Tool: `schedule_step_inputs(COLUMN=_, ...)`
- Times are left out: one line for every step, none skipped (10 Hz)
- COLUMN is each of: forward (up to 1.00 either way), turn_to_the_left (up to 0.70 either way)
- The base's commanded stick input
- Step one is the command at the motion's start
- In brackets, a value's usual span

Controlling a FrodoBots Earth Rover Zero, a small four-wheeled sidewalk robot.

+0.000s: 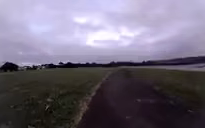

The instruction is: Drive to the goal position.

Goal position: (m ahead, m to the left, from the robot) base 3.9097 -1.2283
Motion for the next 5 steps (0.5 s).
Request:
schedule_step_inputs(forward=0.50, turn_to_the_left=-0.09)
schedule_step_inputs(forward=0.50, turn_to_the_left=0.00)
schedule_step_inputs(forward=0.50, turn_to_the_left=0.00)
schedule_step_inputs(forward=0.50, turn_to_the_left=0.00)
schedule_step_inputs(forward=0.50, turn_to_the_left=0.00)
